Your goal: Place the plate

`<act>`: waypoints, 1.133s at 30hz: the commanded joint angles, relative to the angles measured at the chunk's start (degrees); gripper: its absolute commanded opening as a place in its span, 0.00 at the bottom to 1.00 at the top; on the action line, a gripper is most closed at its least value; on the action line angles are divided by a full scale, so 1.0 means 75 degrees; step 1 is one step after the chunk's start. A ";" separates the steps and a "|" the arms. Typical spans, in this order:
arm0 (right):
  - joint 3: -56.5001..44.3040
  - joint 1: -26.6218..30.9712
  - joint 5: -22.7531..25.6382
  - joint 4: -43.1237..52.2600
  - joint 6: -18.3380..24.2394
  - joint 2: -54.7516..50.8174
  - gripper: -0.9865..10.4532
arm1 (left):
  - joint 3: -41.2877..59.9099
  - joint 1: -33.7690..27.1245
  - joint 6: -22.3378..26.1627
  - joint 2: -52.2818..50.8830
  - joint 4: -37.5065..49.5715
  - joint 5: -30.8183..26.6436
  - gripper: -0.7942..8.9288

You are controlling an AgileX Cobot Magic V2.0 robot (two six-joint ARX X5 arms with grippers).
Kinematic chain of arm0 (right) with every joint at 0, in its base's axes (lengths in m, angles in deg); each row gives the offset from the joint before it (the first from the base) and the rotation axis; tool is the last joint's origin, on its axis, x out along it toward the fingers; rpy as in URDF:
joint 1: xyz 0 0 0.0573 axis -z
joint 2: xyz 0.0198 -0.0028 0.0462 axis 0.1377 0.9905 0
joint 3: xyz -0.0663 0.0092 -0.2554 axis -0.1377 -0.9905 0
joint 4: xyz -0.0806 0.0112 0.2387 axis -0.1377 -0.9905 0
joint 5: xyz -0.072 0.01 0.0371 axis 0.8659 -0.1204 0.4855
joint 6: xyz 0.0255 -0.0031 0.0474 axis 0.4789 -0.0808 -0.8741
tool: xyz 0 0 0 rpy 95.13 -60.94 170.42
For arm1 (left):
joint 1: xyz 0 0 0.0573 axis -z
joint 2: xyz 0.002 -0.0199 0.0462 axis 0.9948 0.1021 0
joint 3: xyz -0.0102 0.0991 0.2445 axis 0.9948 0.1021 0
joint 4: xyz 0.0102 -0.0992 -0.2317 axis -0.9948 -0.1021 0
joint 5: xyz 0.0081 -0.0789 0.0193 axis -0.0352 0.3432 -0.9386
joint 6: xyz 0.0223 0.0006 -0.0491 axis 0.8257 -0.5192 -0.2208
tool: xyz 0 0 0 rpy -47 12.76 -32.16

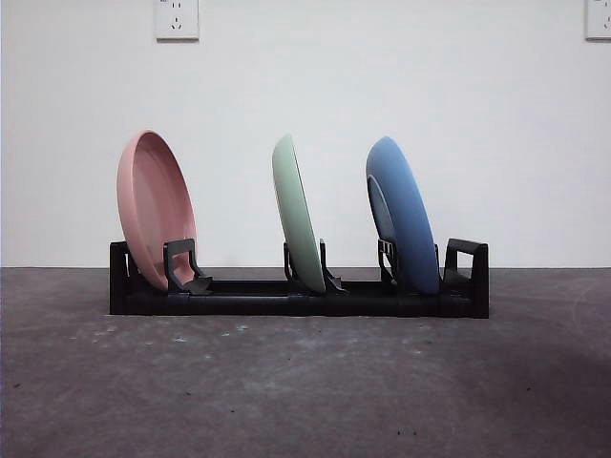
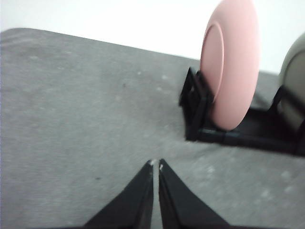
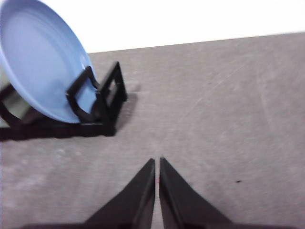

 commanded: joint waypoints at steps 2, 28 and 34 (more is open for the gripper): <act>0.0423 0.0009 -0.0137 0.0003 -0.1137 -0.0003 0.10 | -0.0189 0.0029 -0.1174 0.0134 0.0119 0.0175 0.10; 0.5703 -0.0239 -0.3491 -0.2498 -0.0184 0.3681 0.10 | -0.6685 0.0889 -0.0219 0.5508 -0.2518 0.2410 0.10; 0.6642 -0.0475 -0.4097 -0.3503 0.0641 0.4768 0.10 | -0.7764 0.1113 0.0388 0.6315 -0.3150 0.3392 0.10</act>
